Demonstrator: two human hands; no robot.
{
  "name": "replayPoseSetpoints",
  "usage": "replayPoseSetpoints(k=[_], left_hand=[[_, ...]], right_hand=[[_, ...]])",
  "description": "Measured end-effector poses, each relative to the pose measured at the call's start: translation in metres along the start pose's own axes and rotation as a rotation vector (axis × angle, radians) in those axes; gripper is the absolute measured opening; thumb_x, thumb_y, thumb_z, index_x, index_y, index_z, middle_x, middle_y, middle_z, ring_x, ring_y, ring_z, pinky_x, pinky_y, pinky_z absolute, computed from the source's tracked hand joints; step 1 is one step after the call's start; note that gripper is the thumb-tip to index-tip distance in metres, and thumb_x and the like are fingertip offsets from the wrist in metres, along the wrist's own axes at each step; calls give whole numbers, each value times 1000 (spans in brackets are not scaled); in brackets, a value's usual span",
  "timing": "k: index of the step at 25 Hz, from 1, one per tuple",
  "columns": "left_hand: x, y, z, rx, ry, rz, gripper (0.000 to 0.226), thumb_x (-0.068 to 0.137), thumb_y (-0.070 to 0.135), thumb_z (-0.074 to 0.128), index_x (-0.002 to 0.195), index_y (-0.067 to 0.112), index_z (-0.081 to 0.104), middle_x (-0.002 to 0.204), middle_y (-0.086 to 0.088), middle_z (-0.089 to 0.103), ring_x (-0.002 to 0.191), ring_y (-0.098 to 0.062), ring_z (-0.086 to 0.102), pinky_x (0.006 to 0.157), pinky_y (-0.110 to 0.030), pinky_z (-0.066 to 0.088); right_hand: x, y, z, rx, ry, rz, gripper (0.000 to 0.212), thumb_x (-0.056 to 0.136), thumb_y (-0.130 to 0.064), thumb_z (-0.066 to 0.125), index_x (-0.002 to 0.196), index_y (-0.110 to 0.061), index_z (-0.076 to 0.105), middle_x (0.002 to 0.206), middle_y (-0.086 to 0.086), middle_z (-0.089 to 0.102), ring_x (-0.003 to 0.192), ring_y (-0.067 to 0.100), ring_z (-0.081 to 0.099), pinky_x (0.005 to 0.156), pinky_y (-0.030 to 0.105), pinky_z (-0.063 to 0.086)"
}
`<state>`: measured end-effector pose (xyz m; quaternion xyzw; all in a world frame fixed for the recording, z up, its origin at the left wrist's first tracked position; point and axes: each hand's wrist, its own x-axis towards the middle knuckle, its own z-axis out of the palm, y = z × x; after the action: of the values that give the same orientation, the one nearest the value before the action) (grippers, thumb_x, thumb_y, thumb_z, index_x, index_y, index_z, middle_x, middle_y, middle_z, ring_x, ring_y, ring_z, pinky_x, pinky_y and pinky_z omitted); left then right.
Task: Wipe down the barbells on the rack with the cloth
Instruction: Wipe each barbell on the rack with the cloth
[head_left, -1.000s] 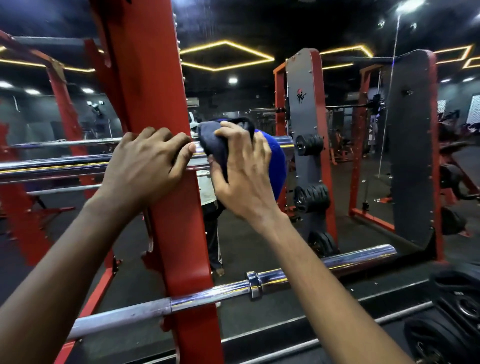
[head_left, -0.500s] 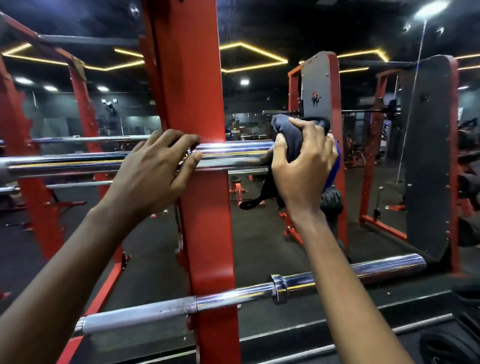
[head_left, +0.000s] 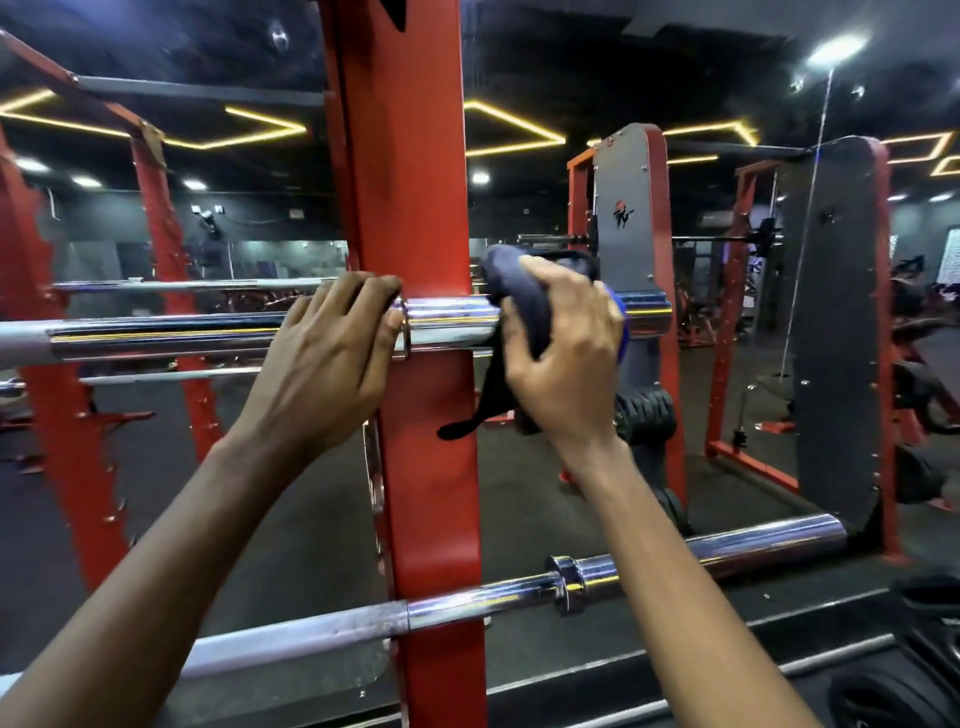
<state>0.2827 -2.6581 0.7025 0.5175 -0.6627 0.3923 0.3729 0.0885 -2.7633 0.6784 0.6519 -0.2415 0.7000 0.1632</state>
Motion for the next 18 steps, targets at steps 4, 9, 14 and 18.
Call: replayPoseSetpoints(k=[4,9,14,18], left_hand=[[-5,-2,4,-3,26,0,38,108,28,37,138,13,53,133,-4,58,125,-25,51,104,-39,37],[-8,-2,11,6,83,-2,42,107,30,35,142,15,55,143,-2,57,130,-22,53,108,-38,34],[-8,4,10,-24,81,-54,42,107,30,36,142,17,55,143,-2,57,128,-22,53,108,-39,33],[-4,15,2,-7,17,-155,44,104,34,36,144,25,54,143,2,55,129,-23,47,110,-40,31]], right_hand=[[14,-1,5,-39,93,255,31,92,-34,63,119,-20,68,112,-6,69,109,22,63,114,38,34],[-3,-54,30,-1,9,69,36,94,-34,64,126,-19,68,124,-3,69,116,27,60,117,45,32],[-24,-27,30,15,19,-22,44,99,-31,67,139,-15,62,143,0,62,135,25,55,119,51,32],[-28,-13,28,83,315,233,48,103,-26,59,144,-2,53,149,12,53,143,24,44,119,56,32]])
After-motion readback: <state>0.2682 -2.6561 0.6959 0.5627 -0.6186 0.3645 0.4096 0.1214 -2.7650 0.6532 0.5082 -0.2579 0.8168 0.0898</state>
